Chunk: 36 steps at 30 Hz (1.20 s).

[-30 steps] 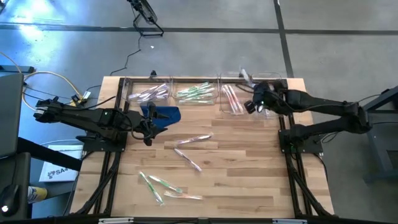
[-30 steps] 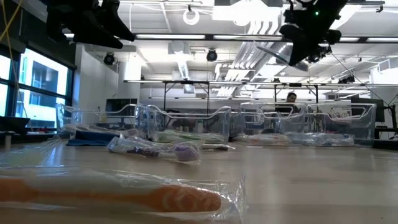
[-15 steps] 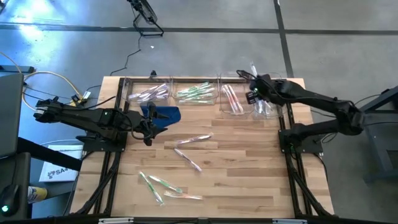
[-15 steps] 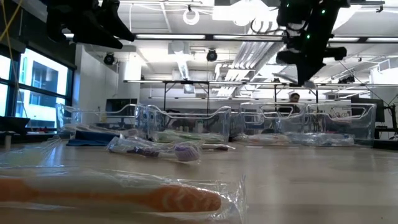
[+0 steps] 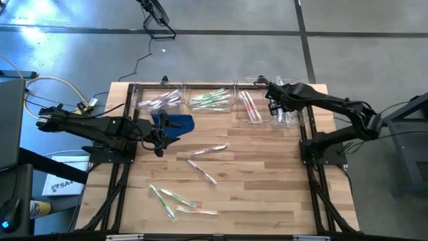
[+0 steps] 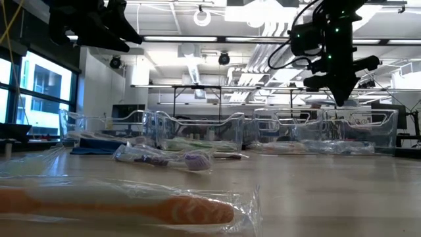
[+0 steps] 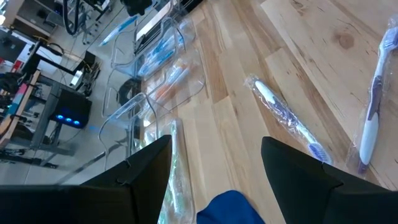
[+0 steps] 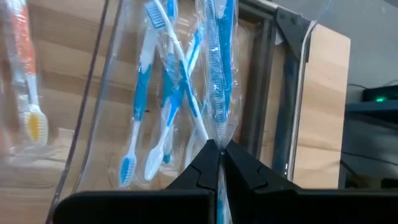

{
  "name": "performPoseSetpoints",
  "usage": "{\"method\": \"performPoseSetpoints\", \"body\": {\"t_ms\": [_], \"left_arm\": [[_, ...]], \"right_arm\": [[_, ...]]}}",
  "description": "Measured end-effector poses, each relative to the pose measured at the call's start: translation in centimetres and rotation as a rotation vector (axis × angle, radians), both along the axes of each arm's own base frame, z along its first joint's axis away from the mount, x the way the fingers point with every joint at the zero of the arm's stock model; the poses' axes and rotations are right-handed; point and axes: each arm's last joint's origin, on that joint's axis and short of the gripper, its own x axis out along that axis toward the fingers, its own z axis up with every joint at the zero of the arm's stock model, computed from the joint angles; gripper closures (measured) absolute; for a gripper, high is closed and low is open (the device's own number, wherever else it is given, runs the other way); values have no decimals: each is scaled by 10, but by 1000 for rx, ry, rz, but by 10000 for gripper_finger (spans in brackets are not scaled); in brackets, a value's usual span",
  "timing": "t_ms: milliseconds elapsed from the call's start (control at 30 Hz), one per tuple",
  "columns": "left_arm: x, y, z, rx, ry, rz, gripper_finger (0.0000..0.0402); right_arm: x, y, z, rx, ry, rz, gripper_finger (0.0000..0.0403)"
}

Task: Pick & Place Toothbrushes
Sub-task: Put the blue toothbrush into the right transparent bin, then put the violet toothbrush into the left transparent bin

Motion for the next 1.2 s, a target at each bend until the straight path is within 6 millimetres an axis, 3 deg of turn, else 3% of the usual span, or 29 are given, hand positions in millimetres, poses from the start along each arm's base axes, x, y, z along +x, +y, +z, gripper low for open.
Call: {"method": "performPoseSetpoints", "body": {"t_ms": [400, 867, 1200], "left_arm": [[0, 0, 0, 0, 1, 0, 160], [0, 0, 0, 0, 0, 0, 160], [0, 0, 0, 4, 2, -2, 160]], "right_arm": [[3, -4, -8, 60, 1, -11, 393], [2, -5, -7, 32, 38, 16, 290], [5, -3, -8, 152, 34, 175, 310]]}}
